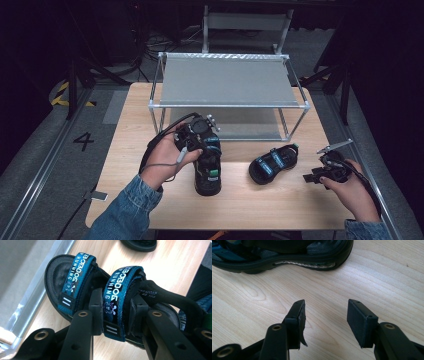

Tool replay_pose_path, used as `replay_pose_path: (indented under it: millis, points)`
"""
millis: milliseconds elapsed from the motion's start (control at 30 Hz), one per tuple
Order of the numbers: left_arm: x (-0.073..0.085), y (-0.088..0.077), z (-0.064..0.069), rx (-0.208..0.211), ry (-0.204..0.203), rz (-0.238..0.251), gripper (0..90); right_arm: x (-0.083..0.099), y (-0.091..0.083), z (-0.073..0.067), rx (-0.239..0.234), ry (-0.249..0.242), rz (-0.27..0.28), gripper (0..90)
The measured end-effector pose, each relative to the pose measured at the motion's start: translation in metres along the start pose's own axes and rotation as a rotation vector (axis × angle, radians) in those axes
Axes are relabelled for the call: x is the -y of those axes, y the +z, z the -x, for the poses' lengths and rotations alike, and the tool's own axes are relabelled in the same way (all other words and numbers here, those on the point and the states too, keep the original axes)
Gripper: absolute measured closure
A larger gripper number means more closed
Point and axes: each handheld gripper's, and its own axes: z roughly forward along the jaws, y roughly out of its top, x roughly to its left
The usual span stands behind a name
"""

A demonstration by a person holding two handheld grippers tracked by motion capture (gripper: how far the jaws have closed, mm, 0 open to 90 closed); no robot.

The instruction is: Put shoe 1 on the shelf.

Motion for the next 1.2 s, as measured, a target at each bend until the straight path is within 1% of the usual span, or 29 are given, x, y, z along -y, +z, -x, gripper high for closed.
replay_pose_path:
  millis: [67,133,167,200,300,367,433,500,633,767,833,933,967,1000,1067,1200]
  points:
    - [-0.004,-0.005,0.001,-0.003,0.01,0.001,70.1,0.0,0.0,0.001,-0.003,0.001,0.001,49.9]
    - [-0.008,-0.011,0.002,-0.004,0.012,0.002,70.0,0.0,0.001,0.001,-0.005,0.001,0.002,49.9]
    - [-0.011,-0.016,0.004,0.002,0.018,0.005,70.0,0.0,0.002,0.001,-0.011,0.002,-0.001,49.9]
    - [-0.011,-0.016,0.004,0.002,0.018,0.005,70.0,0.0,0.002,0.001,-0.011,0.002,-0.001,49.9]
    - [-0.017,-0.03,0.008,0.019,0.028,0.015,70.1,0.002,0.002,0.004,-0.015,0.003,0.001,50.0]
    - [-0.017,-0.03,0.008,0.019,0.028,0.015,70.1,0.003,0.001,0.004,-0.014,0.012,0.0,50.0]
    - [-0.023,-0.04,0.011,0.025,0.039,0.017,70.1,0.003,0.0,0.005,-0.012,0.014,0.004,50.0]
    - [-0.027,-0.046,0.012,0.023,0.042,0.018,70.1,0.003,0.0,0.004,-0.014,0.012,0.006,50.0]
    - [-0.032,-0.056,0.012,0.021,0.048,0.029,70.0,0.003,0.001,0.004,-0.019,0.006,0.0,50.2]
    - [-0.039,-0.066,0.008,0.034,0.048,0.059,69.9,0.004,0.003,0.005,-0.023,0.007,-0.007,50.3]
    - [-0.042,-0.07,0.007,0.035,0.046,0.066,70.0,0.005,0.003,0.005,-0.026,0.01,-0.004,50.3]
    - [-0.048,-0.075,0.006,0.026,0.052,0.072,69.9,0.004,0.002,0.005,-0.024,0.009,-0.004,50.3]
    - [-0.051,-0.077,0.005,0.022,0.049,0.076,69.9,0.004,0.002,0.005,-0.021,0.001,-0.006,50.4]
    - [-0.053,-0.079,0.004,0.02,0.055,0.076,69.9,0.003,0.002,0.004,-0.025,0.001,-0.005,50.4]
    - [-0.057,-0.082,0.003,0.013,0.053,0.079,69.9,0.001,0.002,0.005,-0.028,-0.009,-0.002,50.4]
    - [-0.067,-0.089,0.001,-0.006,0.054,0.078,69.9,-0.001,0.002,0.006,-0.033,-0.009,0.003,50.4]
